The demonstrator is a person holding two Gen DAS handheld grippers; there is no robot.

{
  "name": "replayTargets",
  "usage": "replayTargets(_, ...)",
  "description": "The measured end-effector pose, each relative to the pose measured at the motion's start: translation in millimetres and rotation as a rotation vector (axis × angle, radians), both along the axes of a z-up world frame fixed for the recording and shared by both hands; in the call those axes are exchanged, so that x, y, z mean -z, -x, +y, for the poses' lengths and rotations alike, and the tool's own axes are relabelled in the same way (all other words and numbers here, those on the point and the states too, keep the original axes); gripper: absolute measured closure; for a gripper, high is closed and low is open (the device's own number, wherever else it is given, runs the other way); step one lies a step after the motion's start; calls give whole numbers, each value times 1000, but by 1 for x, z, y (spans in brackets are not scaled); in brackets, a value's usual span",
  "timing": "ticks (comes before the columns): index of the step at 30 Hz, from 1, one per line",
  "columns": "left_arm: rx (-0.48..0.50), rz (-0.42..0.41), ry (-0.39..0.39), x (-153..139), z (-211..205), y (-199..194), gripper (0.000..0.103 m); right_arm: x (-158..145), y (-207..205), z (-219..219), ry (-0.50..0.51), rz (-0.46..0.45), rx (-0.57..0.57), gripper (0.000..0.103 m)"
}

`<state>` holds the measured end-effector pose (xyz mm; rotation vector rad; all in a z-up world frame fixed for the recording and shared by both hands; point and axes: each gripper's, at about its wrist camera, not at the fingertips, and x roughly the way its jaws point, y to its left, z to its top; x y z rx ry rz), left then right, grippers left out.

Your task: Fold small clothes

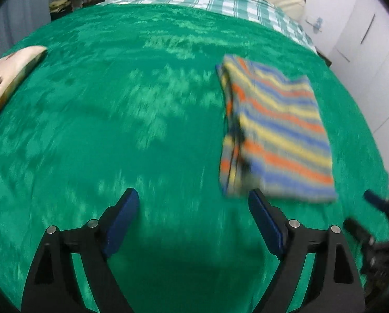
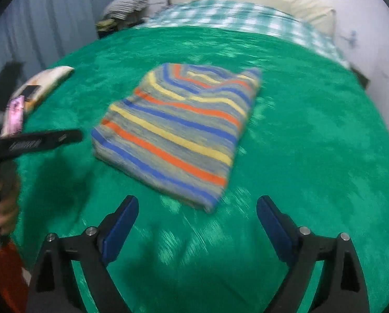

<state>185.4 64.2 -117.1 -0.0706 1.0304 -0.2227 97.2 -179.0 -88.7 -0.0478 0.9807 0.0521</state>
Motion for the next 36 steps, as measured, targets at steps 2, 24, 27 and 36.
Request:
replayTargets(2, 2, 1, -19, 5, -2, 19, 15, 1, 13, -2, 17, 19, 46, 9)
replayTargets(24, 115, -58, -224, 57, -48, 74, 1, 73, 69, -4, 75, 84, 90, 0)
replayTargets(27, 118, -54, -224, 58, -49, 75, 1, 73, 69, -2, 76, 86, 89, 0)
replayTargets(36, 171, 31, -213, 50, -48, 64, 1, 70, 64, -4, 63, 119, 76, 0)
